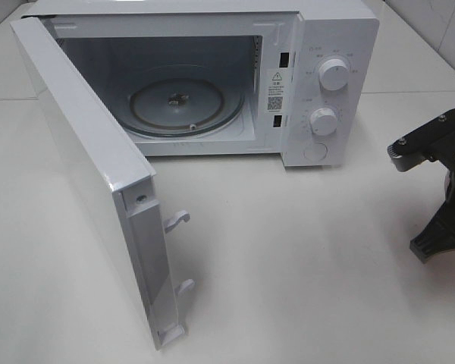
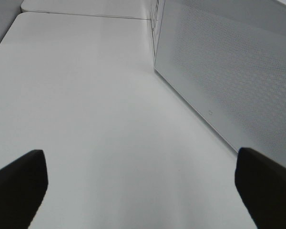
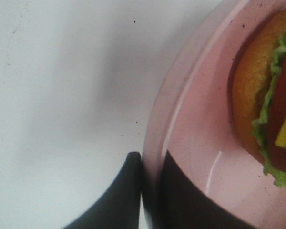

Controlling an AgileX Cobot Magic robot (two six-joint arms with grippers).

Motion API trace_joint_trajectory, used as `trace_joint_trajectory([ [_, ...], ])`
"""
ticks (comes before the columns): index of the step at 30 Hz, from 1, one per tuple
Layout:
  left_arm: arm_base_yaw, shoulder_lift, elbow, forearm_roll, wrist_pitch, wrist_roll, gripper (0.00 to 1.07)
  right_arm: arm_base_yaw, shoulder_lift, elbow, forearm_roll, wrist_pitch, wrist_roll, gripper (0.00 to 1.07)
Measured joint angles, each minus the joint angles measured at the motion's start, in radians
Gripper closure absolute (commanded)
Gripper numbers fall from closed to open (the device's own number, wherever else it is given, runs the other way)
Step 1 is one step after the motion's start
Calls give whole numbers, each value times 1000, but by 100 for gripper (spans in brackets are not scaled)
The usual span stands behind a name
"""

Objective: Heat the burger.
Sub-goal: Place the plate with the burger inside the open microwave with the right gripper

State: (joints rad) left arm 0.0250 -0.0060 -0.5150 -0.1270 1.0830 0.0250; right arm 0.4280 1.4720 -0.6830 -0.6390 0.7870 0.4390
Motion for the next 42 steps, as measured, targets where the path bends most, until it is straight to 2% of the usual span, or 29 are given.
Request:
trace_joint_trajectory([
  [20, 0, 0, 0, 0, 0, 0, 7, 204, -85, 0, 6, 132, 2, 107],
  [28, 0, 0, 0, 0, 0, 0, 7, 323, -133, 0, 7, 189, 27, 107],
  [36, 0, 0, 0, 0, 0, 0, 7, 382, -139, 0, 9, 226, 35, 107],
  [38, 0, 0, 0, 0, 0, 0, 7, 427, -144, 0, 10, 247, 39, 107],
  [42, 0, 0, 0, 0, 0, 0, 7, 459, -144, 0, 14, 261, 48, 107],
])
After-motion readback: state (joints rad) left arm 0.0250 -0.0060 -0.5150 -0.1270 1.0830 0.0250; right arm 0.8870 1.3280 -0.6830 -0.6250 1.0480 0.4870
